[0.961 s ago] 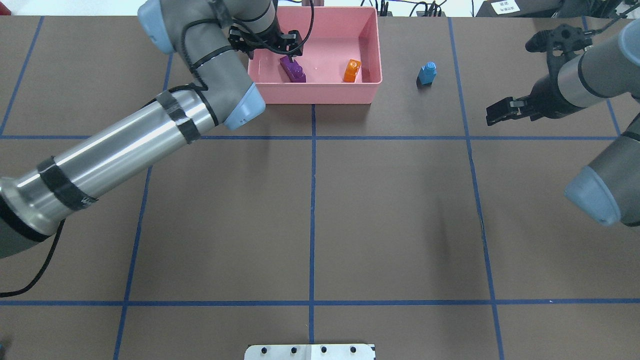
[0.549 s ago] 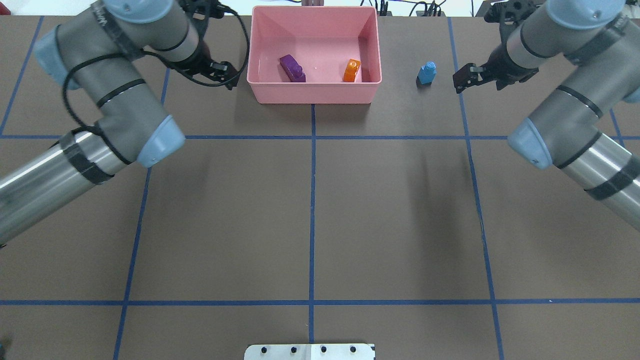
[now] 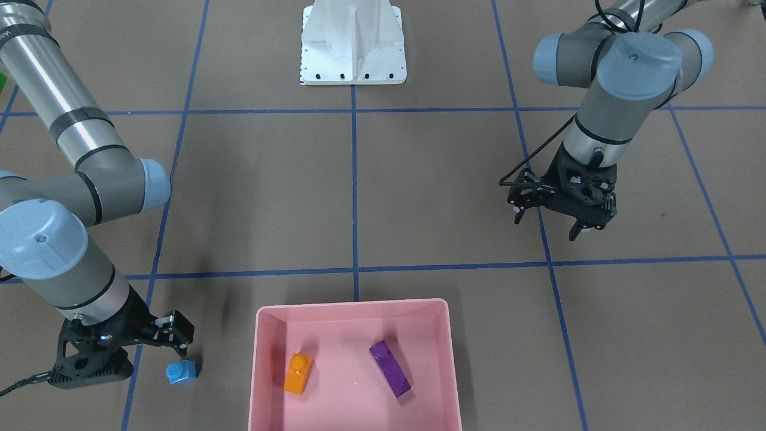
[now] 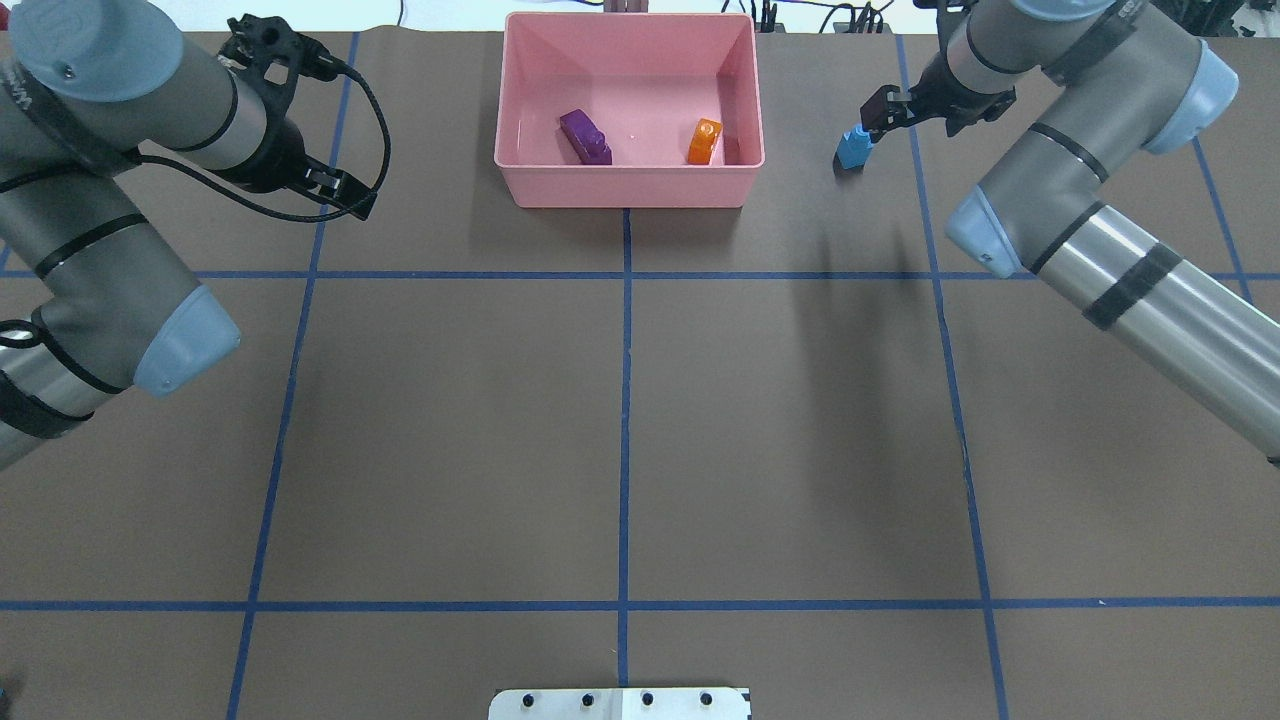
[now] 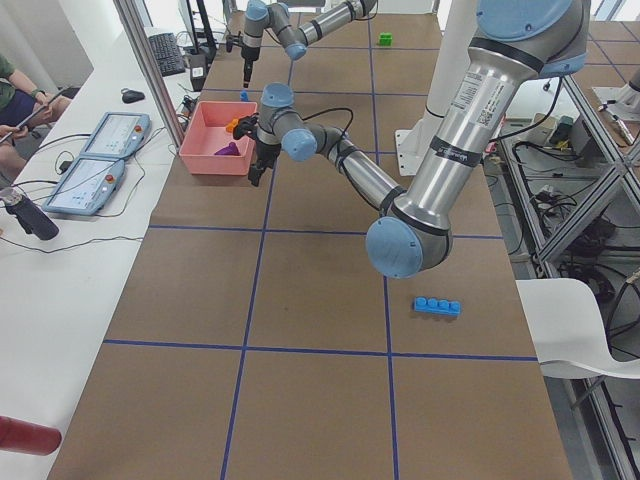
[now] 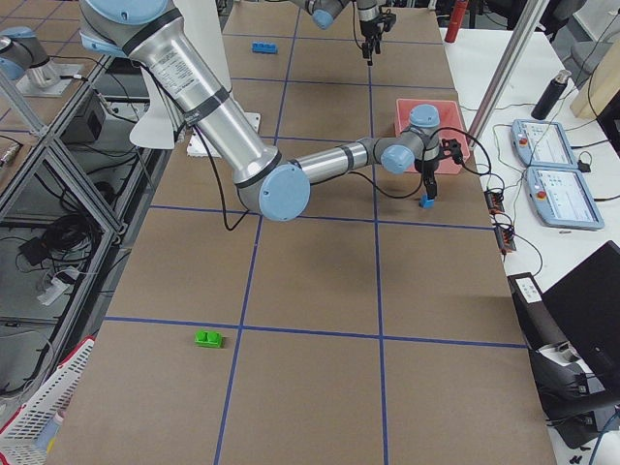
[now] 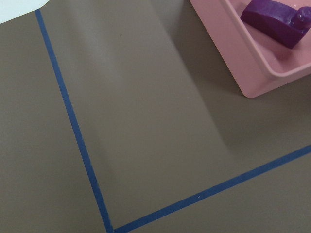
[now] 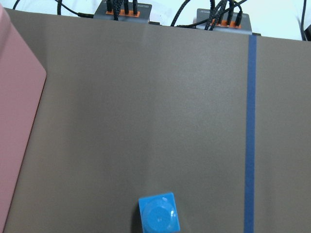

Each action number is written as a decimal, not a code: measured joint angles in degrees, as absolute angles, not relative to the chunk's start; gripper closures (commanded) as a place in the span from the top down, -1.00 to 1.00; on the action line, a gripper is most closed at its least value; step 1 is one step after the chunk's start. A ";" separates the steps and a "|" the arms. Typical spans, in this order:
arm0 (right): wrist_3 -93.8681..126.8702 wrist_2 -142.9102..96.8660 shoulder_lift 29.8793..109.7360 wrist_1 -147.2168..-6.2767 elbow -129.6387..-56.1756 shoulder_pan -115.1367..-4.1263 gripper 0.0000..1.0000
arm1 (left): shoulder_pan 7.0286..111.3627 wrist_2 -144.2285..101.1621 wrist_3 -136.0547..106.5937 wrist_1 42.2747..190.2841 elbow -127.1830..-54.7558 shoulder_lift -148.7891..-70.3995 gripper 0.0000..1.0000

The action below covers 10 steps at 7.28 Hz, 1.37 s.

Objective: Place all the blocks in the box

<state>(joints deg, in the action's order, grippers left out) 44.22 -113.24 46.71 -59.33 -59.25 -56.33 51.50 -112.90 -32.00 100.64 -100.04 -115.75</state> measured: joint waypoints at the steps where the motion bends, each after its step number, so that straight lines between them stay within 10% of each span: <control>1: 44.27 -112.28 45.23 -55.64 -54.58 -55.71 0.68 | 51.43 -112.91 -32.18 100.64 -100.15 -115.64 0.99; 6: 44.26 -111.10 43.55 -50.57 -48.65 -54.09 -1.00 | 51.20 -112.85 -32.60 100.72 -100.19 -115.55 0.99; 10: 49.04 -111.68 42.69 -50.88 -51.96 -55.55 -1.00 | 51.03 -112.83 -34.26 100.91 -100.04 -115.57 0.99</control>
<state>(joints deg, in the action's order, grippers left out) 49.04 -111.68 42.69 -50.88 -51.96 -55.55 51.03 -112.83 -34.26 100.91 -100.04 -115.57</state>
